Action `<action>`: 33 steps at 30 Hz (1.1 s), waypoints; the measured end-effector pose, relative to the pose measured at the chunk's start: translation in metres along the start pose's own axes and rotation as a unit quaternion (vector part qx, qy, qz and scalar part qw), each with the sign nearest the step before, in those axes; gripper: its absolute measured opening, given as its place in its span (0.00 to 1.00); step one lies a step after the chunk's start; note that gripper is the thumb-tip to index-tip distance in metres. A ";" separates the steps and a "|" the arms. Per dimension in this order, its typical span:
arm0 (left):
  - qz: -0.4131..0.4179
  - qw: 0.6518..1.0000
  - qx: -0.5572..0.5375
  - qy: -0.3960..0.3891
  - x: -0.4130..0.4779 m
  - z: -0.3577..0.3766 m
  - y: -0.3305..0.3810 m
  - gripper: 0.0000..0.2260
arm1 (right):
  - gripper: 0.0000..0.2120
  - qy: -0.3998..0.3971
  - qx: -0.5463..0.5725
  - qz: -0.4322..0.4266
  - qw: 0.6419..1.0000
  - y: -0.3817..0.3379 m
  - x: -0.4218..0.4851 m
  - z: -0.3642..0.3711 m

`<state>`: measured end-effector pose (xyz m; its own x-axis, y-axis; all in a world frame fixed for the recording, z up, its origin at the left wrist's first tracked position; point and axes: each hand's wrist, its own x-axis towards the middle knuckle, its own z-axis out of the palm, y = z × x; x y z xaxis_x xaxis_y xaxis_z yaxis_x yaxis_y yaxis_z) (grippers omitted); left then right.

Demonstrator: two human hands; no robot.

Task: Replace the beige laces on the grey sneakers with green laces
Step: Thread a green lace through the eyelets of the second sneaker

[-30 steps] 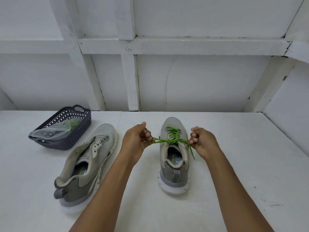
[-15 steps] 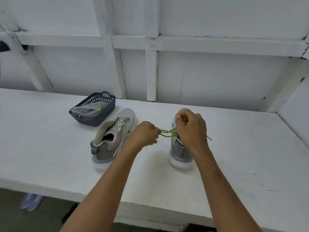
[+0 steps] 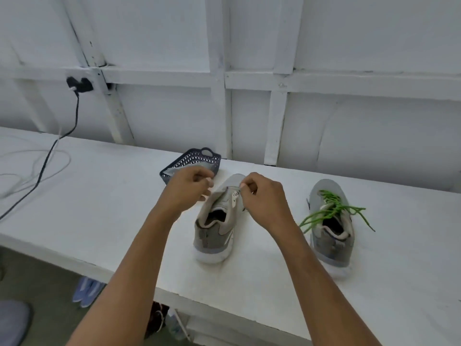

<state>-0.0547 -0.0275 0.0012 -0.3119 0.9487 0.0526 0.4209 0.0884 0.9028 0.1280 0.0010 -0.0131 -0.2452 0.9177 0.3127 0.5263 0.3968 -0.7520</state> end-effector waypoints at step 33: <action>0.161 0.983 -0.046 -0.081 0.200 -0.112 -0.089 0.10 | 0.18 -0.247 -0.250 0.046 0.935 -0.049 0.184 0.158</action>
<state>-0.2496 0.1200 -0.0212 -0.0326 0.9594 0.2802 0.3943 -0.2452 0.8856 -0.0716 0.1472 -0.0110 -0.4617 0.8761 -0.1388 0.8479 0.3899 -0.3593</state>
